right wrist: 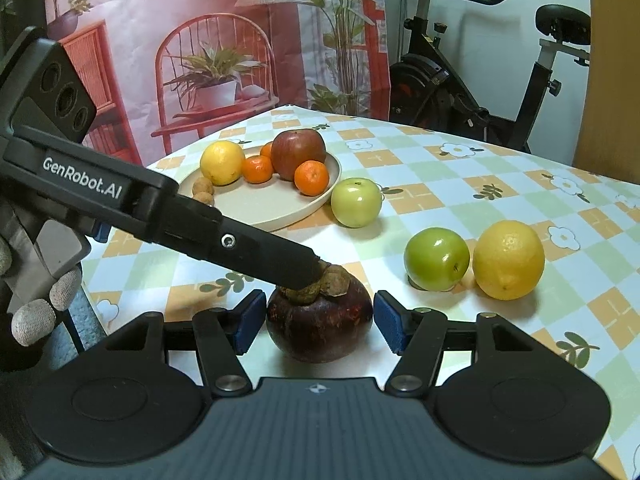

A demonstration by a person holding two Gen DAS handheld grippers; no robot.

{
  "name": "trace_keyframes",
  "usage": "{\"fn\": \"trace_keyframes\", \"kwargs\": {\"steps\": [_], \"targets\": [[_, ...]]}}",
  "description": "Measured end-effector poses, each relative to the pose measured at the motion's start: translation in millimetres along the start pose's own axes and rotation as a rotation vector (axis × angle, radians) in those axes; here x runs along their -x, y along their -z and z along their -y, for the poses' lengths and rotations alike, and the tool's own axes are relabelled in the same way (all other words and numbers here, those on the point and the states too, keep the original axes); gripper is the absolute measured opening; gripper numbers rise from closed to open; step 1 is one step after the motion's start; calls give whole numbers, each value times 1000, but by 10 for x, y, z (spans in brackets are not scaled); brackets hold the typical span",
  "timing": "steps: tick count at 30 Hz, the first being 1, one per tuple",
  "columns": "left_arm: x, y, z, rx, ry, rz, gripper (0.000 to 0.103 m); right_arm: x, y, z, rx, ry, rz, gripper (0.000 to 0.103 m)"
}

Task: Organize fruits
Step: 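Lift the mangosteen held between both tools off the table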

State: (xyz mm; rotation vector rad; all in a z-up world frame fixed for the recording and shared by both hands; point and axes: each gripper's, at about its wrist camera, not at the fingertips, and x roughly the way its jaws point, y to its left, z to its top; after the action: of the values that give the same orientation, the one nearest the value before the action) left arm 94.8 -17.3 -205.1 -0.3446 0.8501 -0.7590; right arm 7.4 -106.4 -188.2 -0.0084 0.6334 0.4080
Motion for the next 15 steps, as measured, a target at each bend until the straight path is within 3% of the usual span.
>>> {"fn": "trace_keyframes", "kwargs": {"steps": [15], "targets": [[-136, 50, -18, -3, -5, -41, 62, -17, 33, 39, -14, -4, -18, 64]]}}
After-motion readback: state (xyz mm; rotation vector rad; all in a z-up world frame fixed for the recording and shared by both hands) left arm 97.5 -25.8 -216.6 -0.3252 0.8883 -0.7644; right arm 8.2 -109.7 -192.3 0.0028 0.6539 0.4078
